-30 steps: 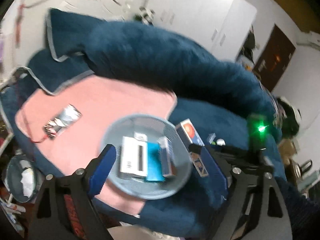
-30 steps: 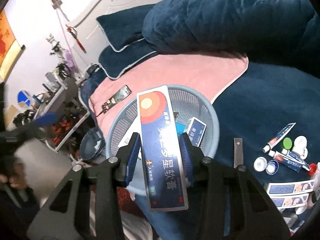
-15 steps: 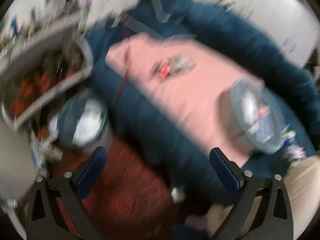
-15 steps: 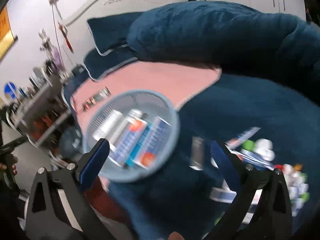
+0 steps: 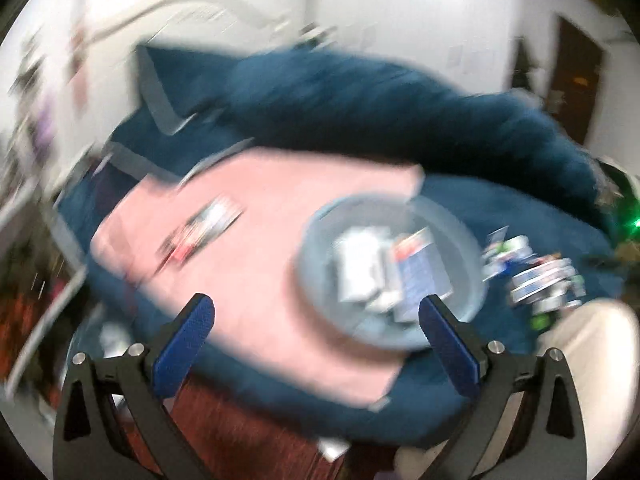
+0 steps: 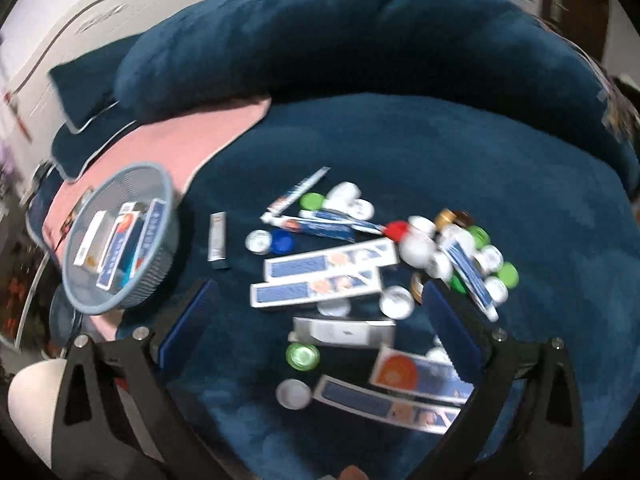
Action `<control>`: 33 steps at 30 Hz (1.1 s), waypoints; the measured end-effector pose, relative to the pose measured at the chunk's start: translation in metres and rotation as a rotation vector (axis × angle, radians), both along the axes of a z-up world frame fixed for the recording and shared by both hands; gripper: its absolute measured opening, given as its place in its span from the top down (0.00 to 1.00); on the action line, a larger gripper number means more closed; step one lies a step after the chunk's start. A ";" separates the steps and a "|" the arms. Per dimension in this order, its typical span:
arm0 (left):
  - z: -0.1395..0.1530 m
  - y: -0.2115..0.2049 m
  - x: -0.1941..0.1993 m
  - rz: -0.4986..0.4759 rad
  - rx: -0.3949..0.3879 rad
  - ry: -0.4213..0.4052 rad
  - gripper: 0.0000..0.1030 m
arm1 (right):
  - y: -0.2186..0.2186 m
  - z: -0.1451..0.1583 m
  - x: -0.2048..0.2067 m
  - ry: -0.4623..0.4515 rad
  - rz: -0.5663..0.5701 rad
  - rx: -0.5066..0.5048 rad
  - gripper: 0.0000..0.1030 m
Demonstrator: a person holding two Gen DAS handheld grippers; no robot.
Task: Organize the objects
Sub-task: 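Move both open tools from the basket back over the pile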
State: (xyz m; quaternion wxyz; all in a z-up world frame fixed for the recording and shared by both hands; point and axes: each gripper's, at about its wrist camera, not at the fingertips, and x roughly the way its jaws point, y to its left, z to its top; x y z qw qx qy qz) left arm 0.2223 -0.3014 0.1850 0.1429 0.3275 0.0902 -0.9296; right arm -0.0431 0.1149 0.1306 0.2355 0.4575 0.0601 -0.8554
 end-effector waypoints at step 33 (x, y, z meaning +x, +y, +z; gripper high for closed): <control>-0.181 0.250 -0.217 -0.385 -0.070 -0.331 0.01 | 0.135 -0.043 -0.029 -0.012 -0.486 -0.011 0.00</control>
